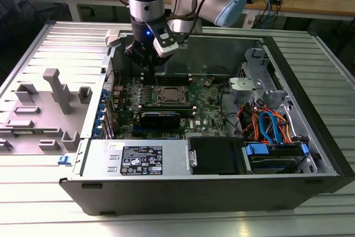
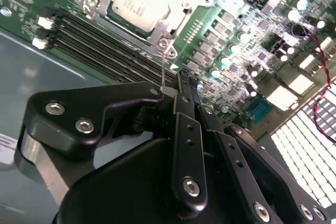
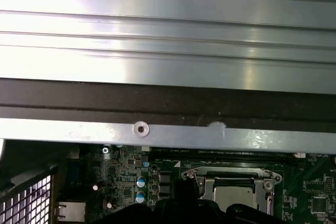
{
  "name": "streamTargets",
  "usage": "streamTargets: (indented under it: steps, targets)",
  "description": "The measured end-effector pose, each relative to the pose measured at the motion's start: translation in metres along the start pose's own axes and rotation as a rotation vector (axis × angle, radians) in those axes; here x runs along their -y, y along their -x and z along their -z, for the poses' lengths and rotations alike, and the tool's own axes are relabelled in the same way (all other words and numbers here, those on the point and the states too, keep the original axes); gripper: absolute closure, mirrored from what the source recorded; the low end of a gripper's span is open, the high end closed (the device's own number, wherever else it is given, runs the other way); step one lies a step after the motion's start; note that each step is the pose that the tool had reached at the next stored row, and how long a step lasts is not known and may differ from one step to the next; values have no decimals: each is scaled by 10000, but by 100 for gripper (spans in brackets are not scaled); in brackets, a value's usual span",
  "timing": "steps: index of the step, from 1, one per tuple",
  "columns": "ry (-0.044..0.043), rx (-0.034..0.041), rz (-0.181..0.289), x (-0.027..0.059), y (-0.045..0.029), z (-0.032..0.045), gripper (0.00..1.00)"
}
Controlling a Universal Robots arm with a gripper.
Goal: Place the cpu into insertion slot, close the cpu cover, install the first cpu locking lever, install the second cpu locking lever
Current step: 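Install the first cpu locking lever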
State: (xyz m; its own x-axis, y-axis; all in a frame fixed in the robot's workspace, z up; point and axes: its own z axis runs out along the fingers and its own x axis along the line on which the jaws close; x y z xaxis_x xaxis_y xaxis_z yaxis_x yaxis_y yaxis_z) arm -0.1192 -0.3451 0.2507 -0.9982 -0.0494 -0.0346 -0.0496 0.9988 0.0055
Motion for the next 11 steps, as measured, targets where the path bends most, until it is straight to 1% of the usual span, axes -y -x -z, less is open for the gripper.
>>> streamTargets:
  steps: [7,9,11]
  targets:
    - [0,0,-1,5,147,-5,89]
    - [0,-1,0,6,201,-7,89]
    - [0,-2,-2,9,275,-9,89]
